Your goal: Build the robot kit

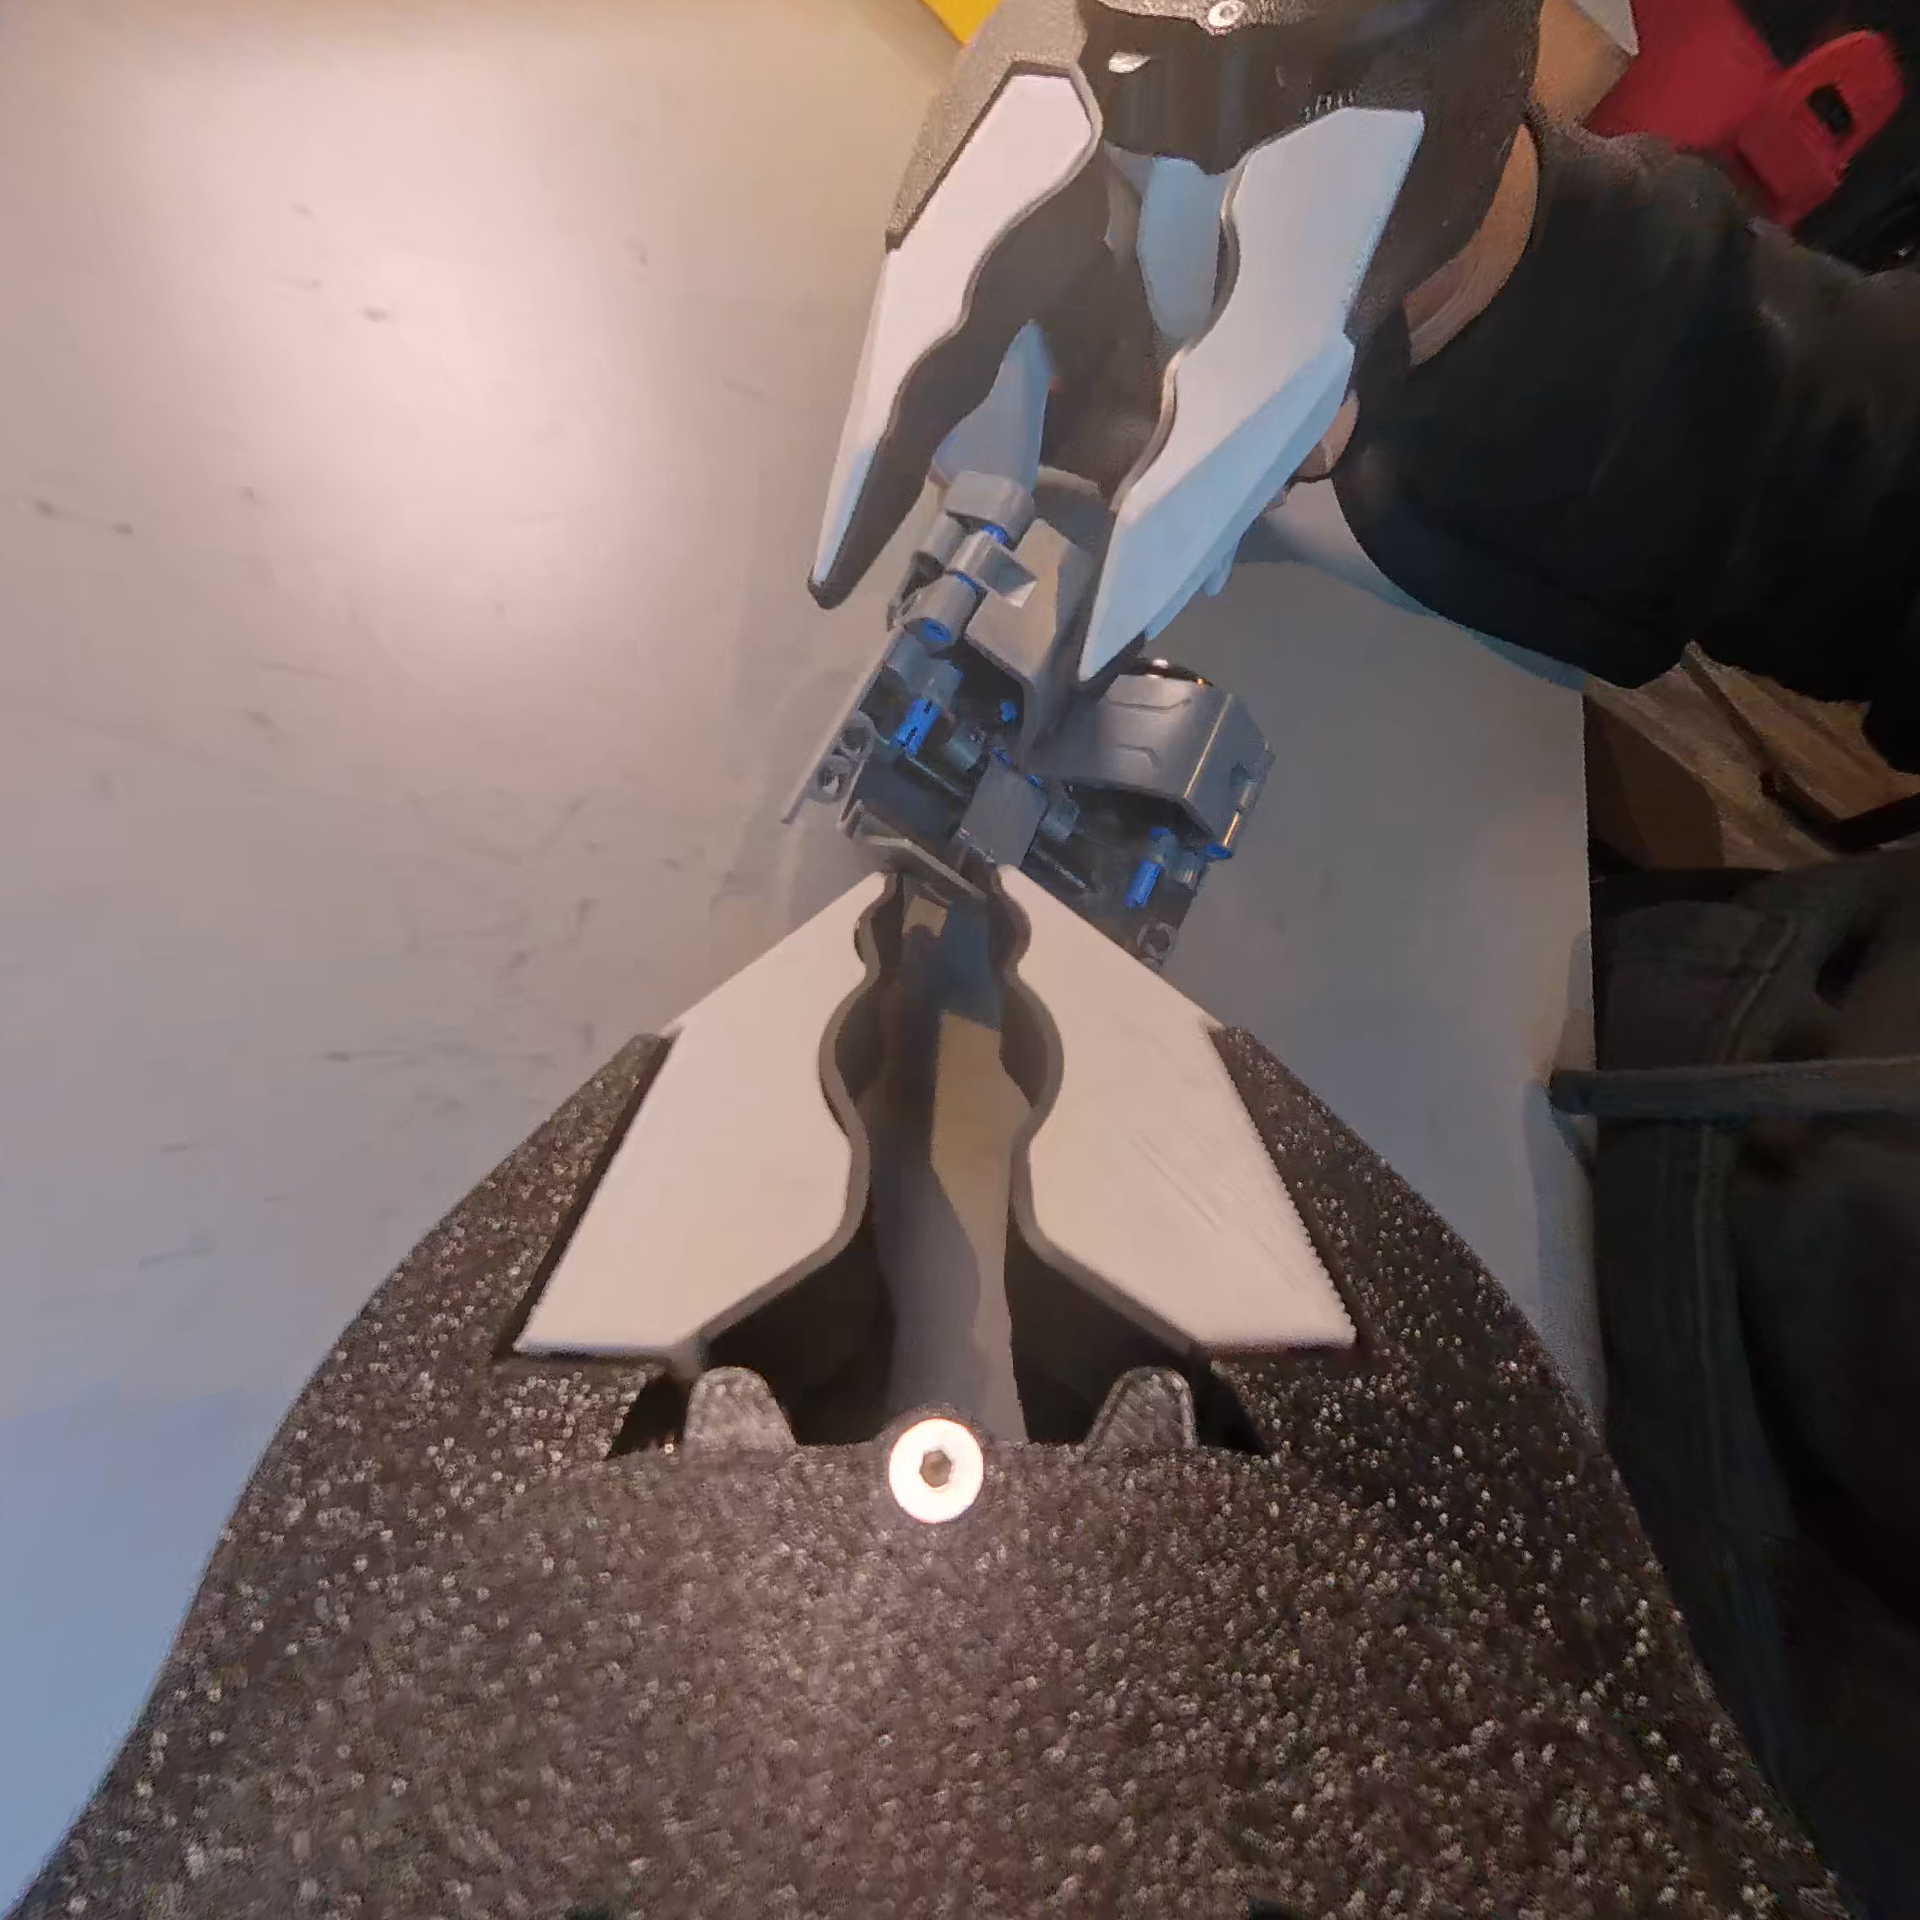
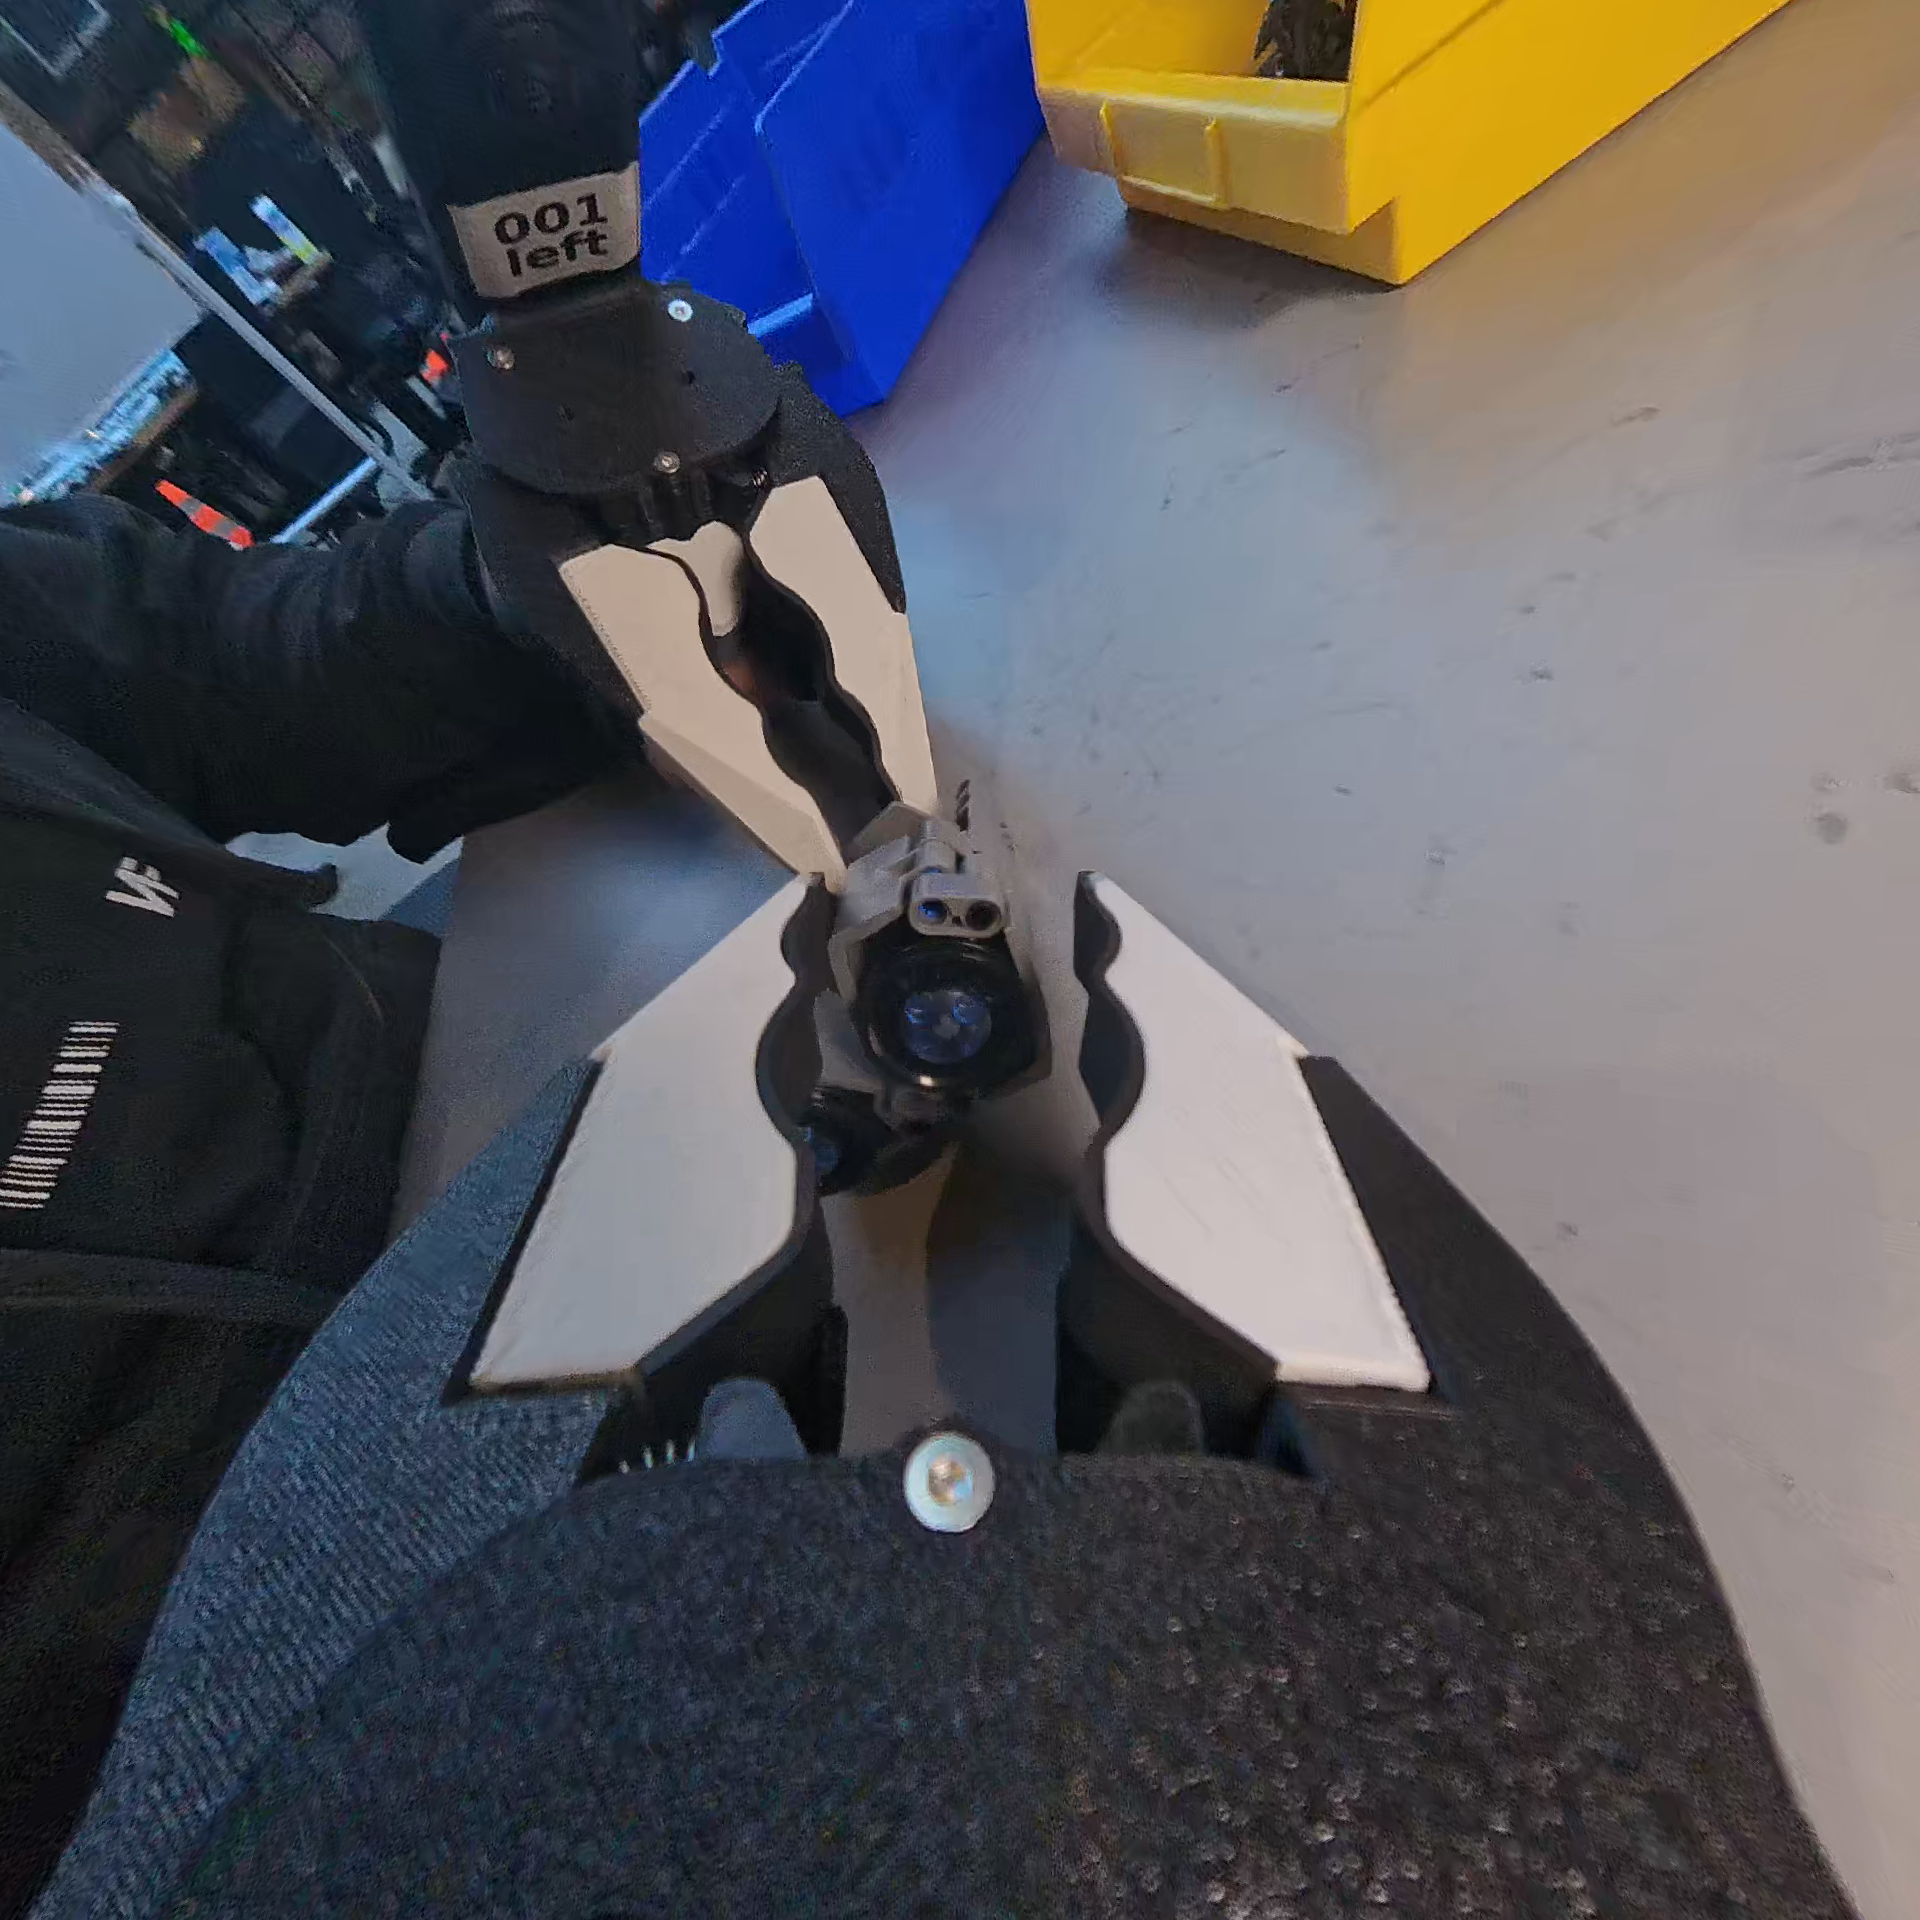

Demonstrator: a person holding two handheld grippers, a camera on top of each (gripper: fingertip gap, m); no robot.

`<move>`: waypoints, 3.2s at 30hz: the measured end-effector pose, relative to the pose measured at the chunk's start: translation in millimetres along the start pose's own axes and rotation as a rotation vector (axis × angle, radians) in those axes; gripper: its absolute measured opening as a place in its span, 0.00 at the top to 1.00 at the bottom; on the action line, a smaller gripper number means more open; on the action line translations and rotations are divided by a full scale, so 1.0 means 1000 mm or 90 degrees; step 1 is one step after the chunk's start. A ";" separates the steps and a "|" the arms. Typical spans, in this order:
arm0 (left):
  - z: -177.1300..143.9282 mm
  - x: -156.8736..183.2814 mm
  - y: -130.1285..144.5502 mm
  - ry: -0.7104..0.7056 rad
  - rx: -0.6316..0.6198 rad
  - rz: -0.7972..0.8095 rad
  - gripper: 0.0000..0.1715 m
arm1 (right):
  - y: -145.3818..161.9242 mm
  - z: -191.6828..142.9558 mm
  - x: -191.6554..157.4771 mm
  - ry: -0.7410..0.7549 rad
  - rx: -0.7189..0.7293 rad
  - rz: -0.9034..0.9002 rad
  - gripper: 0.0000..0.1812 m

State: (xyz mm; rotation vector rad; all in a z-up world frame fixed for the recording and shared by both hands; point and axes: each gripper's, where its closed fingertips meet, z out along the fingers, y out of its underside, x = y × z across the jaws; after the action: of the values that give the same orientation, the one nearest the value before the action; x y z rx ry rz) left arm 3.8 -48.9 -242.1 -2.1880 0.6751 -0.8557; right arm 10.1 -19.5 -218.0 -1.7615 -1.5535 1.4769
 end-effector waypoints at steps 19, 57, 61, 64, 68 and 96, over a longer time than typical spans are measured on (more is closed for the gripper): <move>-0.008 -0.032 -0.016 -0.041 0.062 -0.099 0.94 | 0.026 0.016 -0.002 0.120 -0.125 -0.239 0.52; -0.099 -0.086 -0.060 -0.362 0.327 0.046 0.53 | -0.027 0.004 0.096 0.381 -0.058 -0.187 0.50; -0.103 -0.083 -0.062 -0.361 0.343 0.056 0.54 | -0.034 -0.003 0.089 0.370 -0.014 -0.189 0.50; -0.100 -0.082 -0.061 -0.350 0.341 0.059 0.55 | -0.038 -0.011 0.090 0.378 0.013 -0.183 0.53; -0.104 -0.083 -0.059 -0.369 0.343 0.076 0.55 | -0.048 -0.019 0.083 0.360 0.075 -0.192 0.53; -0.131 -0.077 -0.070 -0.440 0.404 0.127 0.65 | -0.088 -0.057 0.063 0.338 0.316 -0.216 0.71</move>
State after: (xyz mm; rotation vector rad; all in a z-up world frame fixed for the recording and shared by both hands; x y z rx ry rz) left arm -126.7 -6.5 -147.0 -1.6323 0.2184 -0.1320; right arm 4.9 84.8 -154.0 -1.3625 -1.0343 1.0029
